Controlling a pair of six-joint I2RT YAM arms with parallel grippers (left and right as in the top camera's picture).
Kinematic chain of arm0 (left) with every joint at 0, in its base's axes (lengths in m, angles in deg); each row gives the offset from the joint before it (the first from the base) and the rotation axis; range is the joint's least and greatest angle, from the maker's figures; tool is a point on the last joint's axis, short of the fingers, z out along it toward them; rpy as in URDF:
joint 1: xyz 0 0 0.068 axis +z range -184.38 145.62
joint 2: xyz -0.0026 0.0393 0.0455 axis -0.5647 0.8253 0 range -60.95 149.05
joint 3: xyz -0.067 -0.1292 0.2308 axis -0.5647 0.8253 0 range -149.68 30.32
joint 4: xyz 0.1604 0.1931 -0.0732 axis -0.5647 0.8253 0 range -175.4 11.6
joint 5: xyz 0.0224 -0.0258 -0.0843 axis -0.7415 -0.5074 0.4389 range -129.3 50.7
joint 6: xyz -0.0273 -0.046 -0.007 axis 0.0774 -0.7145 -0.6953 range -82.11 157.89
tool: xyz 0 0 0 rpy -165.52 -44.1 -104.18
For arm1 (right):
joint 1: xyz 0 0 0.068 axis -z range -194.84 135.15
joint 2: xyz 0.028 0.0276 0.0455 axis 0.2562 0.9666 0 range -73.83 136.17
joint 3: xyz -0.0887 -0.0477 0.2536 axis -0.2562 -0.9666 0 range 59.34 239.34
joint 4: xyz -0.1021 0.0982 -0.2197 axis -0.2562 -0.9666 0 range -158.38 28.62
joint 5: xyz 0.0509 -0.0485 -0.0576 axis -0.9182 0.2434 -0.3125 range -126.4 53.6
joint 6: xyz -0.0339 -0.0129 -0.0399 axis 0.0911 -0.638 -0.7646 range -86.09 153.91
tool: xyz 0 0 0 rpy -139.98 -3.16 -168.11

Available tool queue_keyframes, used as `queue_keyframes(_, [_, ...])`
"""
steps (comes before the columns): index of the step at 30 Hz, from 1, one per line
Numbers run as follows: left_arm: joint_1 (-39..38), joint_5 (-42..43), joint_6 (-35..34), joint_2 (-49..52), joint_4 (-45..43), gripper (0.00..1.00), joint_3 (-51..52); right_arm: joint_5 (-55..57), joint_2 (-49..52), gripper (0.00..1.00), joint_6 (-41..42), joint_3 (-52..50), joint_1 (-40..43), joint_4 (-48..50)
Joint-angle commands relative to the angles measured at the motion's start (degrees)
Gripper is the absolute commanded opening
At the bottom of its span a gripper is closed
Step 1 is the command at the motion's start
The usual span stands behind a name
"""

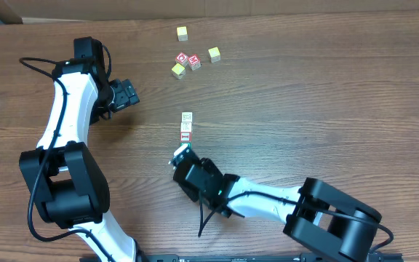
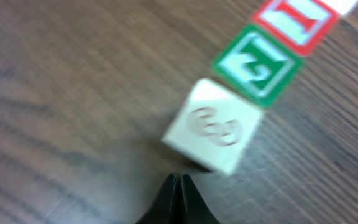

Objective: Flip 5 blocks

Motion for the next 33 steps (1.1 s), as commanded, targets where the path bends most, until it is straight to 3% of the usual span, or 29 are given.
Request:
queue_keyframes(1, [-0.28,-0.87,-0.13,-1.01,0.09,1.0,-0.76,-5.05,0.63,0.04,3.32,1.18,1.7,0.72])
queue_keyframes(33, [-0.28,-0.87,-0.13,-1.01,0.09,1.0,-0.76,-8.33,0.02,0.04,4.83,1.27,2.27,5.7])
